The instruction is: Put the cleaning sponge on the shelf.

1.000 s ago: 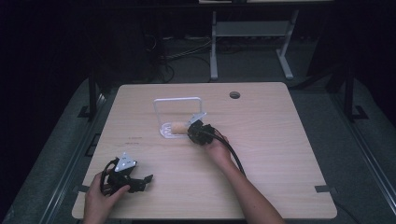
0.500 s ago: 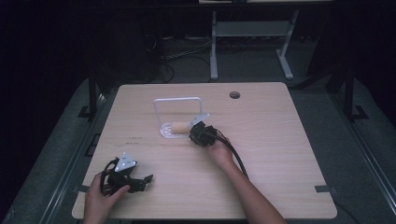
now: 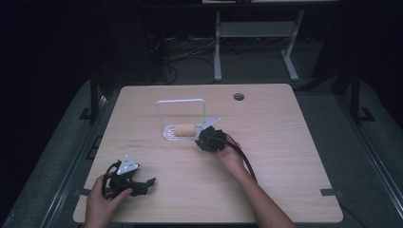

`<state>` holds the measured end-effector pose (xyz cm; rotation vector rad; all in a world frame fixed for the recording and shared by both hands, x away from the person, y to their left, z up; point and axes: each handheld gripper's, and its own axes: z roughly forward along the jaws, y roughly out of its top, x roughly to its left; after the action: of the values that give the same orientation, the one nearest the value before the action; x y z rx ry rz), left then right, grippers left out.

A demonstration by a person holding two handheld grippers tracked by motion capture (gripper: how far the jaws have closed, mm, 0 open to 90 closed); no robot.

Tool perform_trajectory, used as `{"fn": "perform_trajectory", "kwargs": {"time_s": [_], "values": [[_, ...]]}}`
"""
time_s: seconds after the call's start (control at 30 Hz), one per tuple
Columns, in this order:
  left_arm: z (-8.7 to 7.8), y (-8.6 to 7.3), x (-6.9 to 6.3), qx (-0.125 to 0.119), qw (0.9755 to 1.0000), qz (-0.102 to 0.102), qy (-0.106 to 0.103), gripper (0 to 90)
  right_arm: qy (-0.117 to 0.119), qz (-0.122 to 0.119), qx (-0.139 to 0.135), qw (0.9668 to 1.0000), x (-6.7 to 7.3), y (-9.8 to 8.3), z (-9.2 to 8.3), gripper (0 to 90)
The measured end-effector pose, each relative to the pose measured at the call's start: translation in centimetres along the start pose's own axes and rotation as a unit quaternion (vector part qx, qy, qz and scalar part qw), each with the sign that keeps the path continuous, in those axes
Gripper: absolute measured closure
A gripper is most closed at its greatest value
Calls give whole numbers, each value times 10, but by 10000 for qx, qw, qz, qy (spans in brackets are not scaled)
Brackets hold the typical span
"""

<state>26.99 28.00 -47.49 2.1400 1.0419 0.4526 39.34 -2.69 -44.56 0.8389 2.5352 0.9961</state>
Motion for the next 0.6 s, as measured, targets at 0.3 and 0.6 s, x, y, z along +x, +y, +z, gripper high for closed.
{"fn": "perform_trajectory", "kwargs": {"time_s": [0.3, 0.6], "values": [[0, 0, 0, 1, 10000, 1, -1, 129, -63, 110, -107, 9999, -1, -12, -20, 560], [0, 0, 0, 0, 10000, 0, -1, 129, -158, 228, -214, 9994, -7, -25, -40, 393]]}}
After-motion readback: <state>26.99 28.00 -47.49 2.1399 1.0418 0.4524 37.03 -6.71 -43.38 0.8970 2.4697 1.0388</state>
